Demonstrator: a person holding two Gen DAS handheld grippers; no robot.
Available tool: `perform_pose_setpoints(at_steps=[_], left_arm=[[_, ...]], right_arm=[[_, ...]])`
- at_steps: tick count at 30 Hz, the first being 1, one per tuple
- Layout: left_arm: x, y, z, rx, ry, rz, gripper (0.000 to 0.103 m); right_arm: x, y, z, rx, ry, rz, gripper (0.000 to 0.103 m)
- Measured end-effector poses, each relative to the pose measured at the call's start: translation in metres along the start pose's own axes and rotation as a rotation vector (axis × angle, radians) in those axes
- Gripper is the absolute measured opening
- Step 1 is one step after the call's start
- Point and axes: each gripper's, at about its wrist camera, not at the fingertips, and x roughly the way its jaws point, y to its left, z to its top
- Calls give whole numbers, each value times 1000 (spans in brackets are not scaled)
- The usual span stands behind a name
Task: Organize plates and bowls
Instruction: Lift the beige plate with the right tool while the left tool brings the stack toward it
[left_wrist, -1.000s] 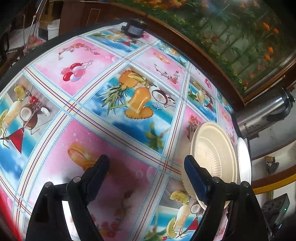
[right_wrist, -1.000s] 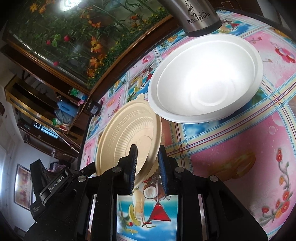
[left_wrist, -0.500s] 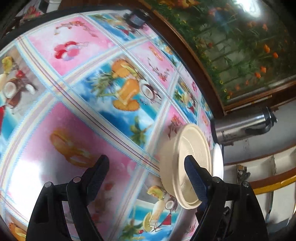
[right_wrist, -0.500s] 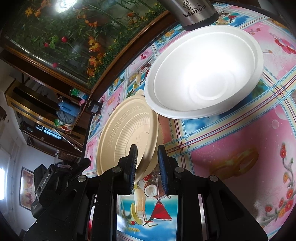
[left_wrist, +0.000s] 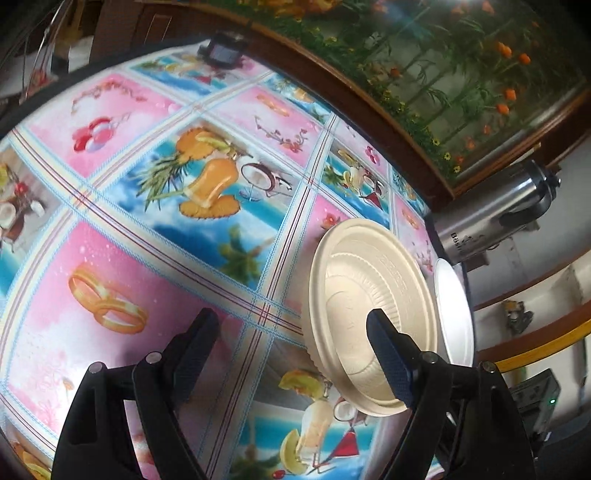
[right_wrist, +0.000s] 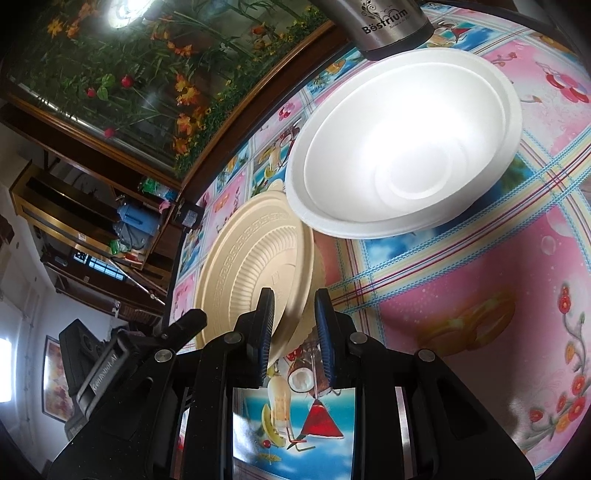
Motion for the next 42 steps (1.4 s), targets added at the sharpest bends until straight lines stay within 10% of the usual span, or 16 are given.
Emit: perform_pose_setpoints(at_steps=[15,22,42], left_arm=[[-6,-5,-1,46,-56,18,14],[-6,-6,-2,50,-44,-5,9],[-10,-2,-5,35,-4,-1,9]], right_arm=[[2,-1,0,29,-17,-15,34],[-2,10,-1,-20,-33,-27,12],[-5,12,-5,-26,-17,-22,11]])
